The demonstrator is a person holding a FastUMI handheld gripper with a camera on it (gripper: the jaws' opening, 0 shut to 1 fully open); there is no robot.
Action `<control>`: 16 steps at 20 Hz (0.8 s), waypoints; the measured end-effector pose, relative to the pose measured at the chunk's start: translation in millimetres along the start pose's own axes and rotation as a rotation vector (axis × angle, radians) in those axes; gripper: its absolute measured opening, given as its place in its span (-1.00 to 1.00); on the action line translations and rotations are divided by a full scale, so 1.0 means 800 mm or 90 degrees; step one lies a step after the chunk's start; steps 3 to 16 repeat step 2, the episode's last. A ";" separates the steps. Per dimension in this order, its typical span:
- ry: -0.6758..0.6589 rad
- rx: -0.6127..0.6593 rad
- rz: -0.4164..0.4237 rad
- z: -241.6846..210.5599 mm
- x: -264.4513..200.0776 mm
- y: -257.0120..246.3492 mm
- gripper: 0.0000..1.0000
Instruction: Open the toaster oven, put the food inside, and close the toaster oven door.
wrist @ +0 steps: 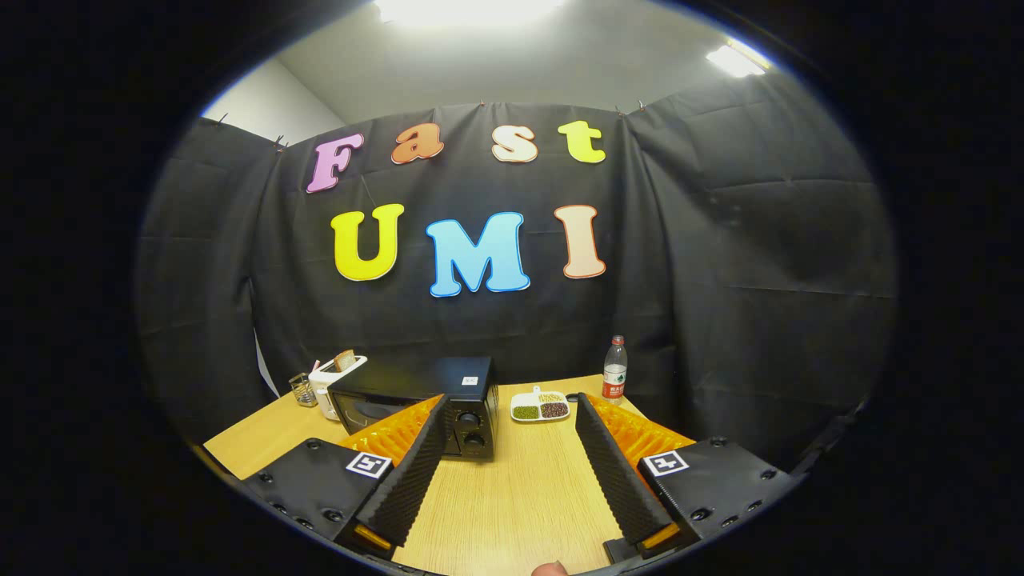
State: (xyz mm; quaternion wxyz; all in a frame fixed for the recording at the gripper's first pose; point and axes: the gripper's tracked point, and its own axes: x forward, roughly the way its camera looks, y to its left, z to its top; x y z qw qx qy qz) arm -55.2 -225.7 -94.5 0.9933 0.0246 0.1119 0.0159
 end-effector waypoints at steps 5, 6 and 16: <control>-0.004 -0.010 0.009 0.000 0.000 0.008 0.96; -0.004 -0.010 0.009 0.000 0.000 0.008 0.96; -0.004 -0.010 0.009 0.000 0.000 0.008 0.96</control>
